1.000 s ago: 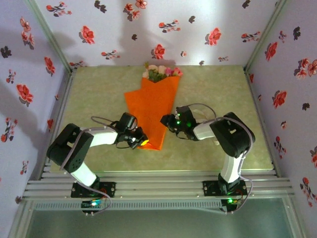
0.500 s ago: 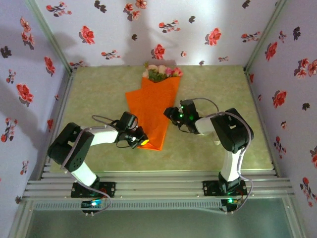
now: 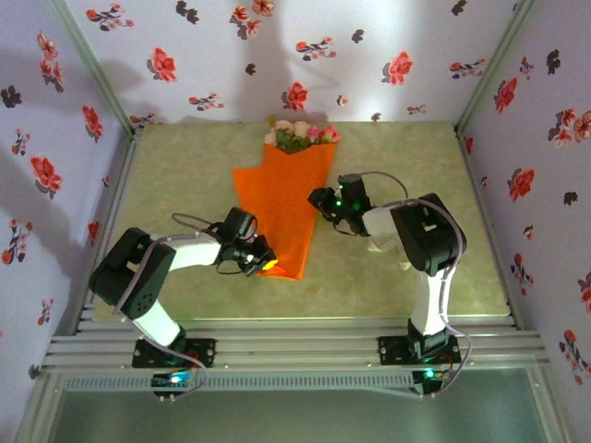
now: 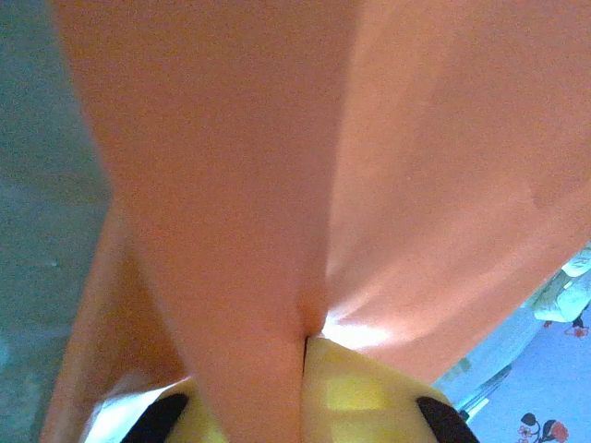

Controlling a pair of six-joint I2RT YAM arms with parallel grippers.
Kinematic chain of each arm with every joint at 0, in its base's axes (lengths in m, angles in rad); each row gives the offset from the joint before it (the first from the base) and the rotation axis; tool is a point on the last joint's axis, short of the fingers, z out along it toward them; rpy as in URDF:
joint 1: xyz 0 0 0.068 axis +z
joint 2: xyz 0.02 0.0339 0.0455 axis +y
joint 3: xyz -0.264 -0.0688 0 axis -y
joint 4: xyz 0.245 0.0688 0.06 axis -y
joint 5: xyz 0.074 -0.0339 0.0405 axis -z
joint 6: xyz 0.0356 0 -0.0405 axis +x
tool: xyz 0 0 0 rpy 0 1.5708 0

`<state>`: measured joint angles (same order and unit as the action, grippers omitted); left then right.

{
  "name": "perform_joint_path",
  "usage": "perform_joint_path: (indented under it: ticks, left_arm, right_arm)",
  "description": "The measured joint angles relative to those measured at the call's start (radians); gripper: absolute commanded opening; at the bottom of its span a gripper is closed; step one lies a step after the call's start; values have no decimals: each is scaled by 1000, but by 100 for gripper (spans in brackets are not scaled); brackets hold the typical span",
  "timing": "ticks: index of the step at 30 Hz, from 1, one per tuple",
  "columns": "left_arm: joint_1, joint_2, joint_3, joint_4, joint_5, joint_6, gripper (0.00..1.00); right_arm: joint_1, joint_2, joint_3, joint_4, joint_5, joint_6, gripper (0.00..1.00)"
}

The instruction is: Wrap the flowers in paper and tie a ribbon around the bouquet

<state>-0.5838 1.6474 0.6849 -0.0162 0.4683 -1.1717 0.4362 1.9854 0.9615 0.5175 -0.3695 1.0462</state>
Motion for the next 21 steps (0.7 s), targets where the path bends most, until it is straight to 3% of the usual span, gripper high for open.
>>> perform_joint_path:
  ticks: [4, 5, 7, 8, 10, 11, 13, 15, 18, 20, 21]
  left_arm:
    - [0, 0, 0, -1, 0, 1, 0]
    - [0, 0, 0, -2, 0, 1, 0]
    - [0, 0, 1, -3, 0, 1, 0]
    - [0, 0, 1, -3, 0, 3, 0]
    - [0, 0, 1, -3, 0, 4, 0]
    - [0, 0, 1, -3, 0, 4, 0]
    - [0, 0, 1, -3, 0, 5, 0]
    - [0, 1, 3, -5, 0, 5, 0]
    - [0, 1, 8, -8, 0, 5, 0]
    - [0, 3, 8, -11, 0, 8, 0]
    - [0, 3, 9, -11, 0, 8, 0]
  right_arm:
    - [-11, 29, 56, -21, 2, -16, 3]
    - [-14, 35, 66, -26, 3, -18, 0]
    - [-17, 41, 74, -41, 3, -14, 0]
    - [-19, 43, 74, -45, 5, -14, 5]
    - [-23, 51, 77, -49, 2, -10, 27]
    - [-25, 60, 85, -50, 6, -8, 31]
    - [-39, 85, 117, -55, 9, -7, 23]
    - [-53, 104, 154, -66, 13, -8, 0]
    - [-59, 120, 191, -92, 7, -9, 0]
    - [-58, 132, 211, -103, 2, -6, 21]
    - [-59, 139, 219, -105, 6, -6, 26]
